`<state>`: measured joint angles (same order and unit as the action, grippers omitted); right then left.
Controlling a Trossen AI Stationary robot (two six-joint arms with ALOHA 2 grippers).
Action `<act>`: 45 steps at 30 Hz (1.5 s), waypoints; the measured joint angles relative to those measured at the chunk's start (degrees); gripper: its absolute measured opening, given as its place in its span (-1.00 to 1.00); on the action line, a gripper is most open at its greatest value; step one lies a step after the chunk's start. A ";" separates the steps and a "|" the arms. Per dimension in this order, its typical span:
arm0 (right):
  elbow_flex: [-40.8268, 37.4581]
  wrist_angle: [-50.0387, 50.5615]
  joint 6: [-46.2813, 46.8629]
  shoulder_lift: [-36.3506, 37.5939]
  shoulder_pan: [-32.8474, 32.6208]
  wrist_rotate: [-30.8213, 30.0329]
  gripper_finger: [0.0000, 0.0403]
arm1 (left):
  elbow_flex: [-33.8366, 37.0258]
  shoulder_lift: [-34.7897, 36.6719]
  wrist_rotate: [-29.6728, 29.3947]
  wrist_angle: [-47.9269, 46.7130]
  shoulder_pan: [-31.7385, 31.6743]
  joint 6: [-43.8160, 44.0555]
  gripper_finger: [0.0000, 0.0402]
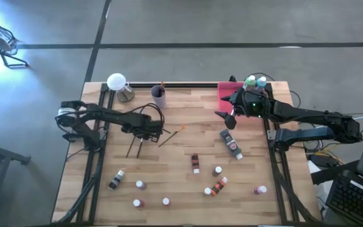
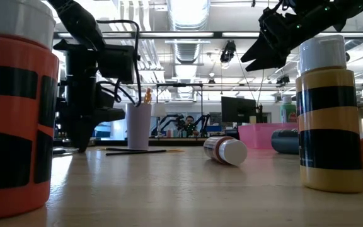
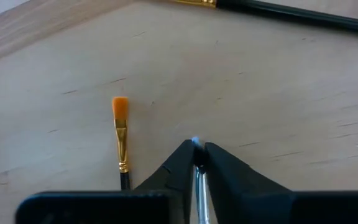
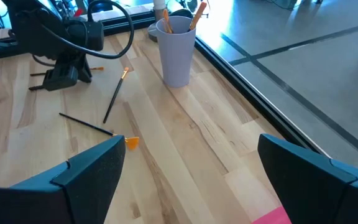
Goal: Pick & Place Paint Supplies
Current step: Put the silver black paint brush into the purple cup
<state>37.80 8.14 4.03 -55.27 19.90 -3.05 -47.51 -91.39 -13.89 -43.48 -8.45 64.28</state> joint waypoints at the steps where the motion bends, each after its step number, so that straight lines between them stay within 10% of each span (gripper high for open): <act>1: 0.00 0.00 0.00 0.00 0.00 0.02 0.80 | -0.01 -0.02 0.00 0.02 0.00 -0.07 -0.84; 15: 0.00 0.01 0.00 0.00 0.02 0.00 0.80 | -0.22 0.62 -1.05 2.74 0.07 -6.91 -0.98; 37: 0.00 0.09 0.00 0.00 0.00 0.02 0.80 | -0.85 13.95 -0.55 59.81 -1.65 -59.32 -0.98; 45: 0.00 0.11 0.00 0.00 0.00 0.02 0.80 | -0.85 15.35 -0.57 67.08 -7.60 -66.66 -0.98</act>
<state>37.80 8.25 4.03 -55.27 19.90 -3.03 -48.36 -76.04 -14.46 23.59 -16.05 -2.38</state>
